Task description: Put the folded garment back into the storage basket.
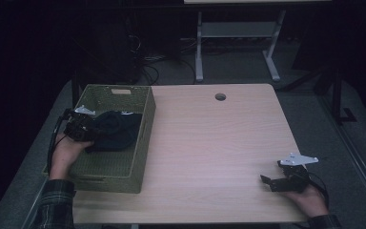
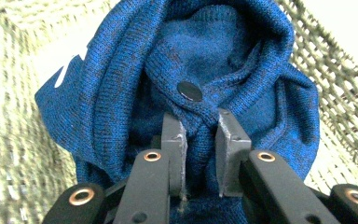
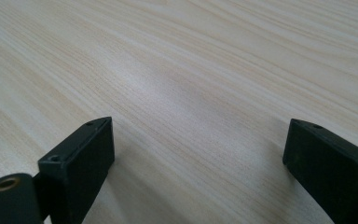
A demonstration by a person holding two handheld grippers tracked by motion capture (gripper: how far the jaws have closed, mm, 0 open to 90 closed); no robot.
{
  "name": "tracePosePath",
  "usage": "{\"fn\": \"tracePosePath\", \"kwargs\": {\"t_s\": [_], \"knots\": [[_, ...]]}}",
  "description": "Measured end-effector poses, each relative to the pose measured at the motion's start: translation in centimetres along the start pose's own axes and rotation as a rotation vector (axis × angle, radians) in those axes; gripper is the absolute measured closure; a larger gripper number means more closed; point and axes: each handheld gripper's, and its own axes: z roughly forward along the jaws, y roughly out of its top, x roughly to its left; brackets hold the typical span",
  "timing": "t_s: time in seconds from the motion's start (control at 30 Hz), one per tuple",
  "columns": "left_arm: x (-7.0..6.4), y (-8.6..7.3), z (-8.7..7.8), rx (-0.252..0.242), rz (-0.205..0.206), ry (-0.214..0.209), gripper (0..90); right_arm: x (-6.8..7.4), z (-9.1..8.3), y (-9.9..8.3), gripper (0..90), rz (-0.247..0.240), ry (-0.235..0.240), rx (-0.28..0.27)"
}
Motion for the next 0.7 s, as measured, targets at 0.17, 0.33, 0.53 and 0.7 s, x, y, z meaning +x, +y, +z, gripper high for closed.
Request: {"fn": "tracePosePath", "kwargs": {"t_s": [0.17, 0.33, 0.53, 0.7], "knots": [[0.1, -0.5, 0.9, 0.017, -0.016, -0.009, 74.8, 0.0, 0.0, 0.0, 8.5, 0.001, 0.000, 0.000], [0.1, -0.8, 1.4, 0.024, -0.019, -0.023, 72.9, 0.0, 0.0, 0.0, 8.5, 0.001, 0.000, 0.000], [0.2, -1.1, 1.4, 0.027, -0.032, -0.037, 64.9, 0.0, 0.0, 0.0, 8.5, 0.001, 0.000, 0.000], [0.2, -1.0, 0.5, 0.010, -0.038, -0.029, 50.0, 0.0, 0.0, 0.0, 8.5, 0.000, 0.000, 0.000]]}}
